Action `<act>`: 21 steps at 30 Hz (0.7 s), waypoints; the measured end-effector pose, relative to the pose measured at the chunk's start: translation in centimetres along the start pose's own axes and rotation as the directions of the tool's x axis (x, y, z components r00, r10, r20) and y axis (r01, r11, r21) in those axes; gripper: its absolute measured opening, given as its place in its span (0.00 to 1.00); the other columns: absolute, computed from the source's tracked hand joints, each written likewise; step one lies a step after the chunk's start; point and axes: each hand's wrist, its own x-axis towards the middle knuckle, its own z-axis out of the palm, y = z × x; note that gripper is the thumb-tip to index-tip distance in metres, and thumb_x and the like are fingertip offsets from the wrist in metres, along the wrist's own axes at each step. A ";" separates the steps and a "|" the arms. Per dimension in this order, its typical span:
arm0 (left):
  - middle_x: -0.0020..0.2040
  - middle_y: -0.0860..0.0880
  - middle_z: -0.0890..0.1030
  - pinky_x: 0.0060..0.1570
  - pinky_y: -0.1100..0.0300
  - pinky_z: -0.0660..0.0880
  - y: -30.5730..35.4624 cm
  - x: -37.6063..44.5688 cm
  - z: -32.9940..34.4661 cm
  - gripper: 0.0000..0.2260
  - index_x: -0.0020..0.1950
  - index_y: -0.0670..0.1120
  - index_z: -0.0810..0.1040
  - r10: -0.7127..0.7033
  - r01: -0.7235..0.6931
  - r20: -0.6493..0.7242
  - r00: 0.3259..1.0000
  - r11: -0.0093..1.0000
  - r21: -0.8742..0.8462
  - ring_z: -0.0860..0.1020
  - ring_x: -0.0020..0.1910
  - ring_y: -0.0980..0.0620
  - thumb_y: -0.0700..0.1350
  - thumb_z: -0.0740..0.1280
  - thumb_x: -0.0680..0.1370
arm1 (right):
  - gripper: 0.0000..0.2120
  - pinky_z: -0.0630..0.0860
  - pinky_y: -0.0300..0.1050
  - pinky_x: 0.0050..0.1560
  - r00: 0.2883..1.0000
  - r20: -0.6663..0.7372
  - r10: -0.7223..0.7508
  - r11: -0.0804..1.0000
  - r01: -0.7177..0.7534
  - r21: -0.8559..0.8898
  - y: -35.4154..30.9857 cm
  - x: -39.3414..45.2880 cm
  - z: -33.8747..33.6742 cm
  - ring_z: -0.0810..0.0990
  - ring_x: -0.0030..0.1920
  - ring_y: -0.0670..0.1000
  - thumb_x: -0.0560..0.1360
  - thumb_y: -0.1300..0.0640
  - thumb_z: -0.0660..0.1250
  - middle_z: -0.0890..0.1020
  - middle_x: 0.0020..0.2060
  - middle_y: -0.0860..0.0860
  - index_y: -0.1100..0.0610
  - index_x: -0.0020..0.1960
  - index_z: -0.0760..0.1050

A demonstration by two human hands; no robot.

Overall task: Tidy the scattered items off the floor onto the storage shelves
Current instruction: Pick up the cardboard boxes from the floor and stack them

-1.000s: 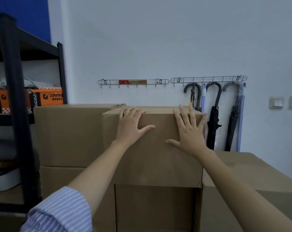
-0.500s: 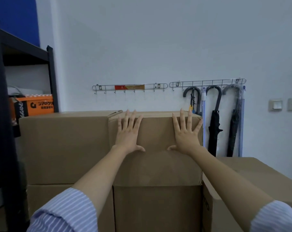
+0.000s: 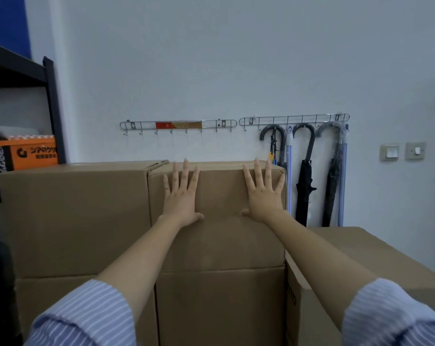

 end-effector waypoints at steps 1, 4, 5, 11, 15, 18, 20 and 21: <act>0.71 0.46 0.19 0.72 0.40 0.32 0.2 -0.5 0.1 0.59 0.75 0.50 0.26 -0.013 0.013 0.006 1.000 0.999 -0.039 0.21 0.70 0.41 0.61 0.74 0.69 | 0.61 0.39 0.75 0.70 1.000 0.008 0.012 0.999 -0.013 0.035 -0.1 -0.3 -0.3 0.25 0.73 0.63 0.69 0.37 0.72 0.27 0.75 0.55 0.48 0.74 0.23; 0.71 0.48 0.20 0.74 0.43 0.37 0.5 -3.0 1.2 0.56 0.76 0.51 0.28 -0.011 0.023 0.079 0.997 0.988 -0.151 0.21 0.70 0.43 0.59 0.73 0.72 | 0.53 0.43 0.70 0.74 0.997 0.032 0.064 0.962 -0.071 0.262 -1.2 -2.2 -0.5 0.28 0.75 0.63 0.73 0.45 0.71 0.28 0.75 0.55 0.48 0.78 0.32; 0.72 0.48 0.21 0.74 0.44 0.38 0.5 -4.2 1.7 0.55 0.77 0.51 0.29 -0.004 0.024 0.105 0.994 0.980 -0.196 0.23 0.71 0.44 0.59 0.73 0.72 | 0.51 0.45 0.69 0.74 0.996 0.055 0.069 0.937 -0.084 0.338 -1.7 -3.2 -0.3 0.30 0.75 0.64 0.74 0.46 0.70 0.29 0.76 0.54 0.48 0.79 0.34; 0.79 0.46 0.56 0.77 0.54 0.52 0.3 -12.0 4.2 0.34 0.78 0.41 0.59 -0.179 0.026 -0.159 0.971 0.739 -0.673 0.50 0.78 0.53 0.41 0.71 0.76 | 0.35 0.48 0.63 0.75 0.997 0.040 -0.063 0.860 0.034 0.510 -5.8 -9.1 2.7 0.42 0.79 0.55 0.78 0.48 0.65 0.48 0.79 0.55 0.53 0.79 0.52; 0.75 0.43 0.67 0.75 0.48 0.58 -1.1 -18.2 5.0 0.28 0.74 0.38 0.67 -0.301 0.119 -0.157 0.941 0.725 -0.678 0.60 0.76 0.50 0.41 0.68 0.75 | 0.25 0.61 0.58 0.73 0.986 -0.010 -0.165 0.761 0.134 0.635 -10.4 -11.8 4.2 0.65 0.74 0.53 0.78 0.51 0.65 0.73 0.69 0.54 0.56 0.72 0.67; 0.74 0.44 0.67 0.75 0.49 0.59 -3.9 -24.2 4.8 0.27 0.74 0.39 0.67 -0.386 0.228 -0.119 0.915 0.737 -0.636 0.61 0.76 0.48 0.40 0.69 0.76 | 0.24 0.65 0.57 0.70 0.962 0.023 -0.272 0.712 0.185 0.677 -14.7 -14.4 5.4 0.71 0.70 0.55 0.77 0.51 0.65 0.76 0.67 0.55 0.57 0.71 0.67; 0.75 0.46 0.66 0.75 0.52 0.59 -6.3 -28.7 4.0 0.26 0.75 0.41 0.66 -0.494 0.335 -0.110 0.862 0.719 -0.608 0.60 0.77 0.50 0.40 0.68 0.78 | 0.27 0.65 0.57 0.70 0.935 0.090 -0.343 0.667 0.175 0.724 -17.8 -16.3 5.9 0.70 0.70 0.56 0.77 0.50 0.66 0.75 0.67 0.56 0.57 0.73 0.65; 0.75 0.48 0.66 0.74 0.54 0.59 -7.5 -31.1 3.4 0.26 0.76 0.42 0.65 -0.564 0.404 -0.097 0.820 0.690 -0.601 0.59 0.77 0.51 0.41 0.68 0.79 | 0.30 0.65 0.57 0.70 0.914 0.138 -0.381 0.647 0.157 0.746 -19.4 -17.3 6.2 0.69 0.72 0.56 0.77 0.48 0.67 0.74 0.69 0.57 0.57 0.75 0.62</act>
